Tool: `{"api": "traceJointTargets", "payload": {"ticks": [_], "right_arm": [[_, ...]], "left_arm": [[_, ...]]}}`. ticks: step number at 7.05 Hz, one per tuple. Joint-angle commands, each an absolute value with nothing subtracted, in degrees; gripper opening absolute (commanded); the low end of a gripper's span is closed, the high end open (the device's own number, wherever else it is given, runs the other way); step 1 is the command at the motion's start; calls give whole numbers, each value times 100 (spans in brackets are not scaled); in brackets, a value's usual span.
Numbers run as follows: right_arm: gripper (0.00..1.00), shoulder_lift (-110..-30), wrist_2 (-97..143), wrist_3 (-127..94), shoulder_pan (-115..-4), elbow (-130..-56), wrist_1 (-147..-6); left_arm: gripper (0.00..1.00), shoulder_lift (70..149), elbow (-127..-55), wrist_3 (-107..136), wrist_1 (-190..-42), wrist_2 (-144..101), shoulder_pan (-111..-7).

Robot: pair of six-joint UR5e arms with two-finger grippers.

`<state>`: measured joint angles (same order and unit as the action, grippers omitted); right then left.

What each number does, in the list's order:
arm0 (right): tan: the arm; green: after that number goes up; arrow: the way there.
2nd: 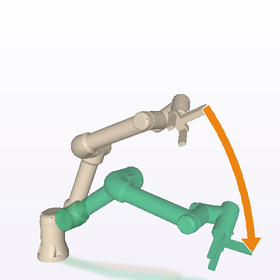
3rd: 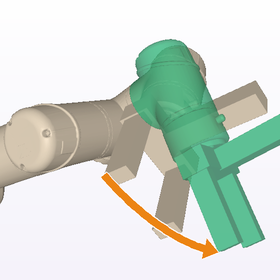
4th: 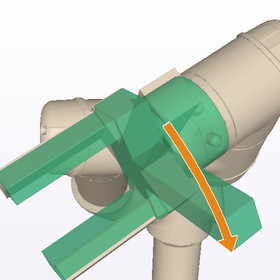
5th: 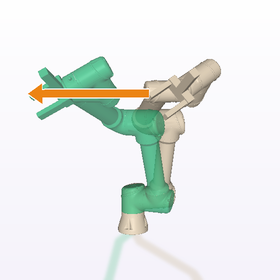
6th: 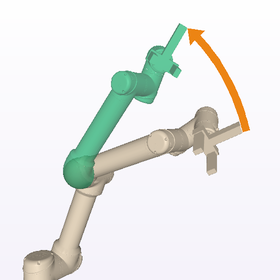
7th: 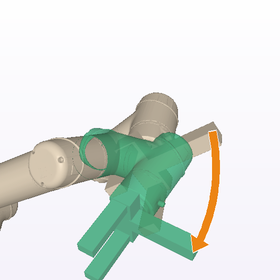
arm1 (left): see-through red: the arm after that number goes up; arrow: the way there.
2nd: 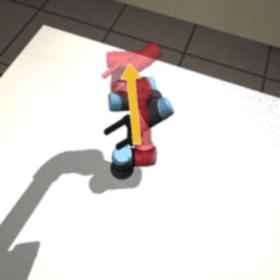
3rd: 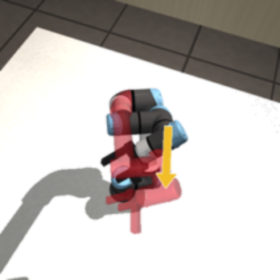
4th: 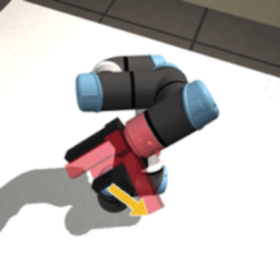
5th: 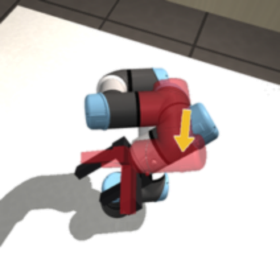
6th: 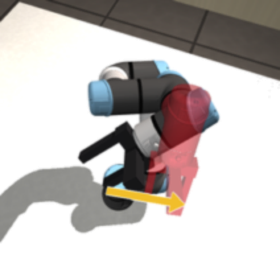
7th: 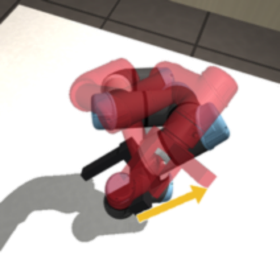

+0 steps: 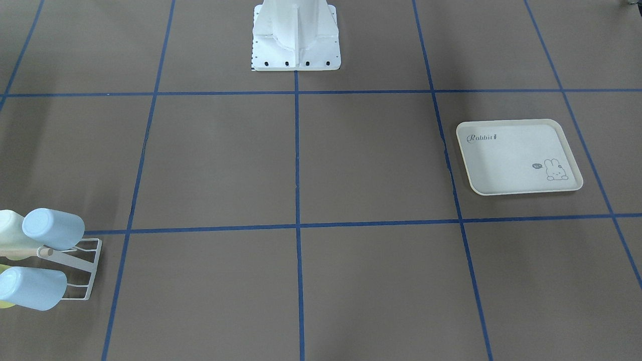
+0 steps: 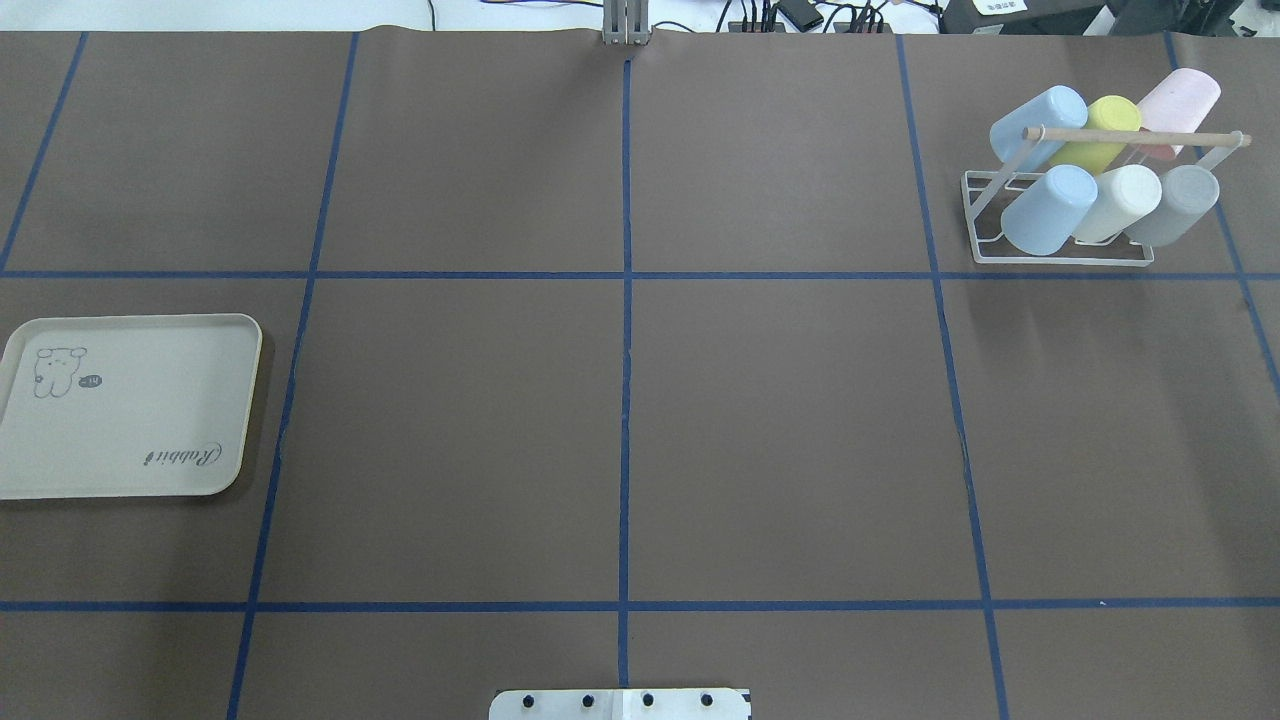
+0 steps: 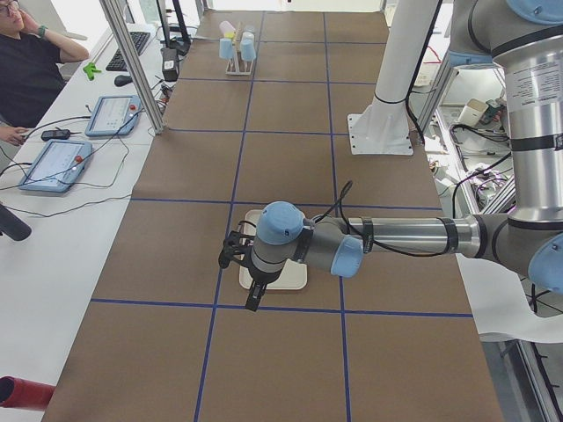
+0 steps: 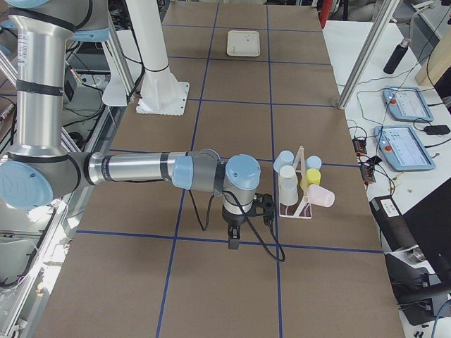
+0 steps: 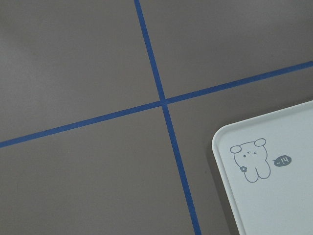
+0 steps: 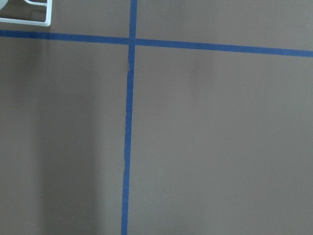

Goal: Transfer IKEA cup to right arm and place on rack

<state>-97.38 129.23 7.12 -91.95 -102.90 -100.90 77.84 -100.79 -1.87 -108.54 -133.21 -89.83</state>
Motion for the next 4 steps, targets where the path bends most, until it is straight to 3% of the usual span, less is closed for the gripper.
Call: {"api": "traceJointTargets", "payload": {"ticks": [1, 4], "right_arm": [[100, -9738, 13025, 712, -9202, -10292, -10090], [100, -9747, 13052, 712, -9202, -10283, -10090]], "left_arm": [[100, 7796, -10116, -141, -10863, -13298, -8991], [100, 7849, -10221, -141, -10890, -13210, -9061]]}}
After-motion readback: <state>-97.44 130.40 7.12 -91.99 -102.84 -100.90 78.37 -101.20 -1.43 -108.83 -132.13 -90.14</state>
